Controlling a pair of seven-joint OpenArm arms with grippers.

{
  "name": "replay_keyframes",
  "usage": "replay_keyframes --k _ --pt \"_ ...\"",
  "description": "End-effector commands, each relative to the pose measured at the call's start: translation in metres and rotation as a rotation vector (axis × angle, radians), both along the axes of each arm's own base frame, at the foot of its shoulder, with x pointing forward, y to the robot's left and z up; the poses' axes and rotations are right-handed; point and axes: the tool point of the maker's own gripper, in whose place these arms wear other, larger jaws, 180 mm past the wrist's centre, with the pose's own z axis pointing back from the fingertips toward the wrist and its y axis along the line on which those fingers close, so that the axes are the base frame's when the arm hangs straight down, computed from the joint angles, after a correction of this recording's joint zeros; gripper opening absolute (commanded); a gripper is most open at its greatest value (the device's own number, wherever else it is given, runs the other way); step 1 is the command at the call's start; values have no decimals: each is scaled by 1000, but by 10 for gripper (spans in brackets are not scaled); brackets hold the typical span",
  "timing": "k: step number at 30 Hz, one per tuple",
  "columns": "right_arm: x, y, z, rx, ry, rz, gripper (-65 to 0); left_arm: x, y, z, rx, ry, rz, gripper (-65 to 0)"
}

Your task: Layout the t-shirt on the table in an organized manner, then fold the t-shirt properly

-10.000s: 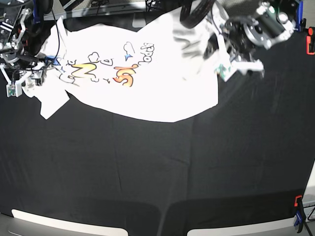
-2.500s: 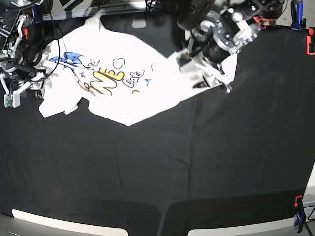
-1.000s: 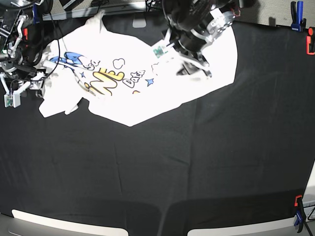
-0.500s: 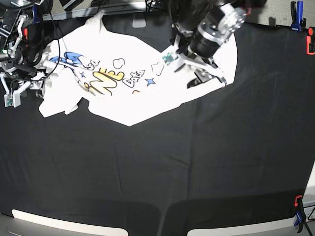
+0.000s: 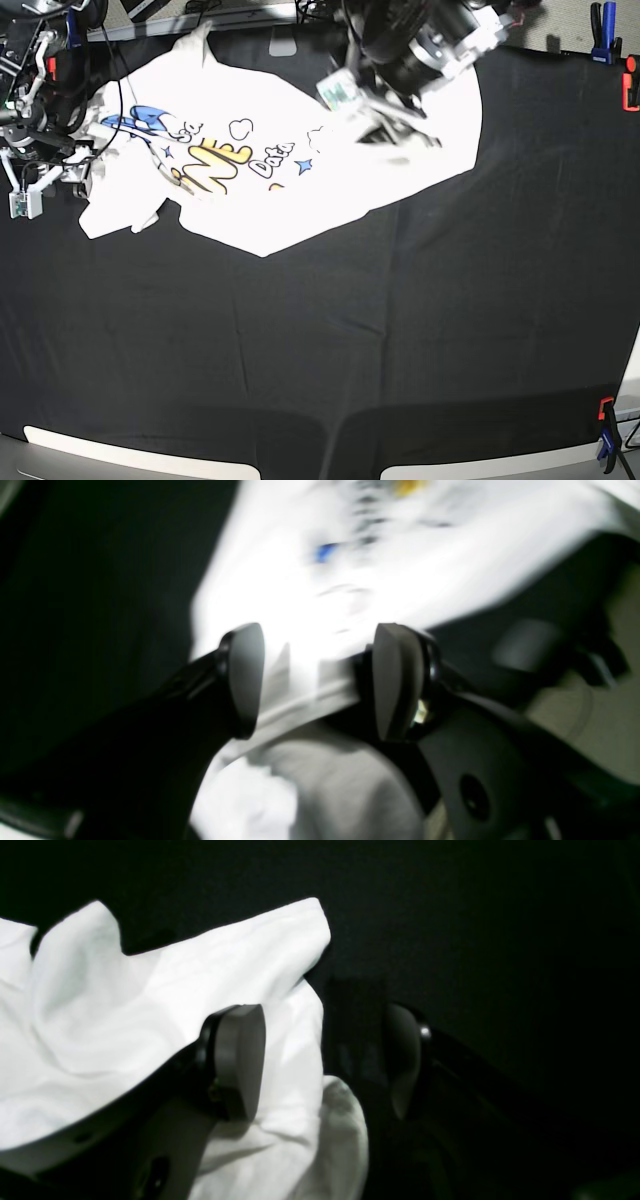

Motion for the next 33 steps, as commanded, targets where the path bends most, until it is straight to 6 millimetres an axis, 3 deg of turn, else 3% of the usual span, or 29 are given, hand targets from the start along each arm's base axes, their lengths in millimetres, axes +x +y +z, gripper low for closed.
replay_keyframes --k 1,9,12,15,19,28,33 --pt "9 -5 16 -20 -50 6 -288 4 1 2 7 -29 -6 -334" --pt "9 -5 16 -20 -50 6 -288 8 14 -68 220 -24 5 -334" --pt "9 -5 16 -20 -50 6 -288 5 12 -83 257 19 29 -334" --pt "9 -5 16 -21 -49 7 -288 17 12 -75 246 -23 111 -334" --pt "9 -5 16 -20 -50 7 -288 37 28 -63 285 -126 213 -334" --pt "9 -5 17 -17 -53 7 -288 39 40 -64 337 -145 219 -335" --pt "11 -2 18 1 -64 8 -288 44 37 -45 301 -170 237 -378"
